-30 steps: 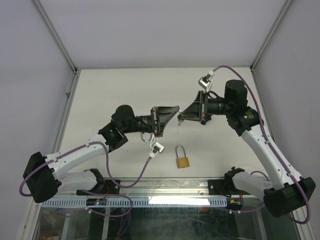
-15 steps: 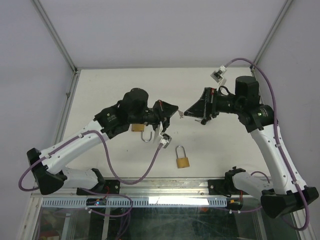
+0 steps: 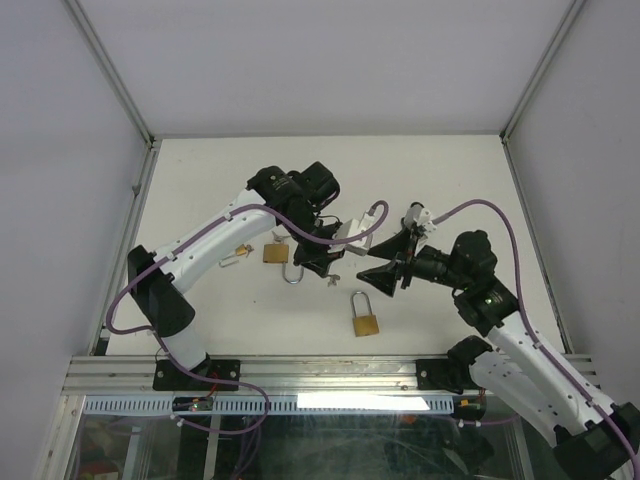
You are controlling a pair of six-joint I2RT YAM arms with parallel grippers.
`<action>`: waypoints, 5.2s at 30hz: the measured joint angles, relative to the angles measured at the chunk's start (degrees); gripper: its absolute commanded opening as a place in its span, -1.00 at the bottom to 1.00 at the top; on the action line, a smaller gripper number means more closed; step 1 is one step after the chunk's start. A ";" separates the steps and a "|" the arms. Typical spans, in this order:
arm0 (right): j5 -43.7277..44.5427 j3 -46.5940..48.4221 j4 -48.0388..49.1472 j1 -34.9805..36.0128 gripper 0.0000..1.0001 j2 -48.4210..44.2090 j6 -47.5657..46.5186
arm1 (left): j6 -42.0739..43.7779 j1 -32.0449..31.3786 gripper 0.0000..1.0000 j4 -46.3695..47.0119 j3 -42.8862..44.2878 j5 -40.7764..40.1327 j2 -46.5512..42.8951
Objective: Unlock with the key
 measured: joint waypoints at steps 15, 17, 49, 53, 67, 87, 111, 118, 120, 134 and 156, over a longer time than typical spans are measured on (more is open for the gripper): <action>1.44 -9.14 29.79 9.44 0.51 12.79 2.34 | -10.80 -0.11 -1.00 -1.95 3.89 2.71 -0.02; 1.44 -9.09 31.06 9.81 0.23 12.85 2.54 | -10.95 -0.11 -1.00 -1.90 3.93 2.69 -0.02; 1.62 -4.44 21.31 11.61 -0.71 13.20 0.15 | -10.93 -0.07 -1.00 -1.46 5.57 2.84 0.55; 1.55 -3.91 19.08 11.61 -0.71 13.16 -0.33 | -10.86 -0.04 -1.00 -1.49 5.57 2.89 0.72; 3.54 -1.99 11.80 11.15 -1.00 9.97 0.11 | -10.05 0.11 0.98 2.36 2.84 4.59 -0.26; 12.50 12.13 -23.32 -23.76 -1.00 8.57 8.74 | 47.60 -9.22 0.98 13.90 -11.74 5.88 9.70; 10.34 12.15 -31.85 -25.77 -1.00 5.66 5.42 | 55.69 -17.03 0.51 4.17 3.54 -4.55 30.56; 10.32 12.15 -32.30 -25.77 -1.00 4.57 4.92 | 54.66 -17.68 -0.11 4.63 3.72 -5.62 30.58; 10.32 12.15 -32.33 -25.77 -1.00 4.59 4.90 | 54.03 -17.64 -0.40 4.61 3.74 -5.01 30.53; 9.90 13.22 -33.86 -25.77 -1.00 5.53 4.85 | 39.32 -16.09 -1.00 19.54 -8.66 -1.25 22.88; 6.62 6.84 -36.44 -4.76 -1.00 9.73 11.26 | -4.35 -8.31 -1.00 88.41 -63.63 -12.33 -16.04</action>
